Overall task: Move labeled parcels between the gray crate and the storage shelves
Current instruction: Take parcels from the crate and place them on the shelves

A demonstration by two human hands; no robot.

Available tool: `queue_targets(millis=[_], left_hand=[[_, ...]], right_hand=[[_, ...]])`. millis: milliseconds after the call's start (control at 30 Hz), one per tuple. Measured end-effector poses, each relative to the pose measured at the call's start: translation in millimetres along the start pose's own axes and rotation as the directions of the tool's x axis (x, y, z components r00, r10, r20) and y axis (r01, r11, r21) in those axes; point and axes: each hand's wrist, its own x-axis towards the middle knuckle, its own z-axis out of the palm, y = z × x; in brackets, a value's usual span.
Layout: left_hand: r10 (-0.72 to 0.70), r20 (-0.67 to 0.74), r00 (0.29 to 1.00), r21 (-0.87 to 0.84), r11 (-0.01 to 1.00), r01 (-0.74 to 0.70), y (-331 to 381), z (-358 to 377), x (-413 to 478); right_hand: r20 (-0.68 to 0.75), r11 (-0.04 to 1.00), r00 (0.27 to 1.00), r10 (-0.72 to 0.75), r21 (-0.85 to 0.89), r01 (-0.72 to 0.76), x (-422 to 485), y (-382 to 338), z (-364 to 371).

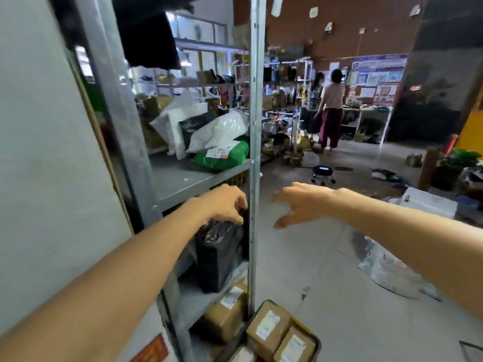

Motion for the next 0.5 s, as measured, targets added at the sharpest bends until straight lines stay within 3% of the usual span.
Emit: queue_targets(millis=[233, 367, 500], left_hand=[[-0.398, -0.063, 0.915, -0.041, 0.917, 0.396, -70.8, -2.5, -174.0], [-0.615, -0.098, 0.783, -0.099, 0.789, 0.607, -92.9, -9.7, -289.3], [-0.789, -0.109, 0.605, -0.111, 0.614, 0.781, -87.1, -13.7, -412.2]], right_hand=[[-0.107, 0.911, 0.906, -0.409, 0.014, 0.413, 25.4, -143.0, -19.0], [-0.095, 0.811, 0.807, -0.583, -0.009, 0.585, 21.6, -241.2, -36.3], [-0.077, 0.647, 0.643, -0.762, -0.039, 0.762, -6.1, -350.3, -51.0]])
